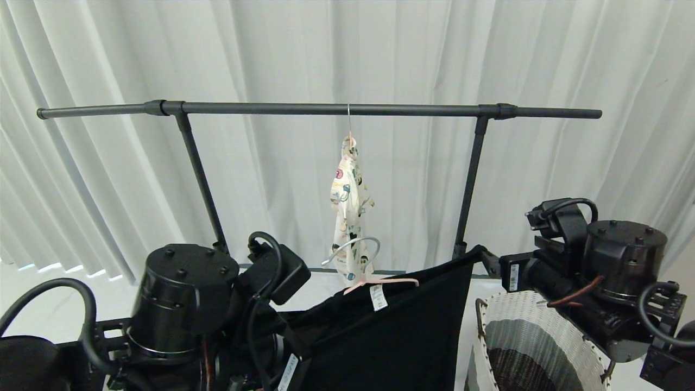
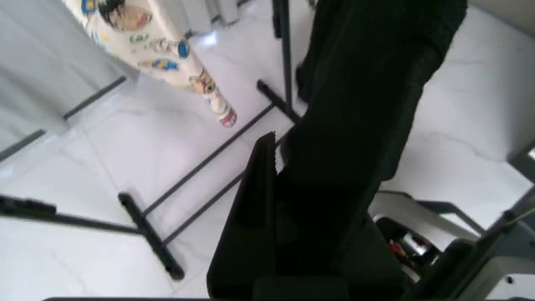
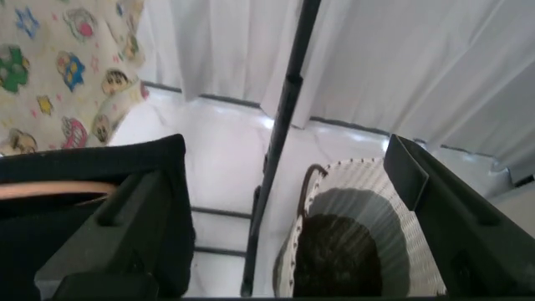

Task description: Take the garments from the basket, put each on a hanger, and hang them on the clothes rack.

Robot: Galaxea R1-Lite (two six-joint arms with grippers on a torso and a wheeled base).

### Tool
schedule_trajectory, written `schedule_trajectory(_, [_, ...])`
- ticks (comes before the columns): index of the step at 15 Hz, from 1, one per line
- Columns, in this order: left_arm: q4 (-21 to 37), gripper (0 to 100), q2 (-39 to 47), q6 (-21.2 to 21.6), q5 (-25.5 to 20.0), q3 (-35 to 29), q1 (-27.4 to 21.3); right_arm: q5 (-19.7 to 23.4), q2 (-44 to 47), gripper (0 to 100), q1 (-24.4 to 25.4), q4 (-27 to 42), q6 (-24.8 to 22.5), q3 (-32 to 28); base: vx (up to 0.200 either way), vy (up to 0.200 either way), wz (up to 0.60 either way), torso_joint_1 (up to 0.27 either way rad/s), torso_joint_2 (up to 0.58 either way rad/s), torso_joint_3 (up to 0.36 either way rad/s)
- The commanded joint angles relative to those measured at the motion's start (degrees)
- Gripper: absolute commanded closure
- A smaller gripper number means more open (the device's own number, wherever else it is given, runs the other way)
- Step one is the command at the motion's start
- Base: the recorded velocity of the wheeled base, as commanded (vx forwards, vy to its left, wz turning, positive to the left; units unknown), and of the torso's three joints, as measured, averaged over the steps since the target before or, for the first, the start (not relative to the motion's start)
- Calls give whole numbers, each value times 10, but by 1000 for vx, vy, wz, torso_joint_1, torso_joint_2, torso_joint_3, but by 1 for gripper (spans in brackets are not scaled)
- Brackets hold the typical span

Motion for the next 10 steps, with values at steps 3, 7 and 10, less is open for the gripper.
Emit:
schedule_trajectory(3, [0, 100, 43, -4, 1, -23, 17, 110, -115, 0, -12, 139, 1, -33, 0, 0, 0, 0, 0, 0])
schedule_trajectory(7, [-3, 100, 36, -9, -5, -32, 15, 262, -199, 0, -36, 339, 1, -93, 0, 0, 0, 0, 0, 0])
schedule_trajectory(10, [-3, 100, 23, -9, -29, -32, 14, 312, -231, 0, -40, 433, -13, -119, 0, 0, 0, 0, 0, 0])
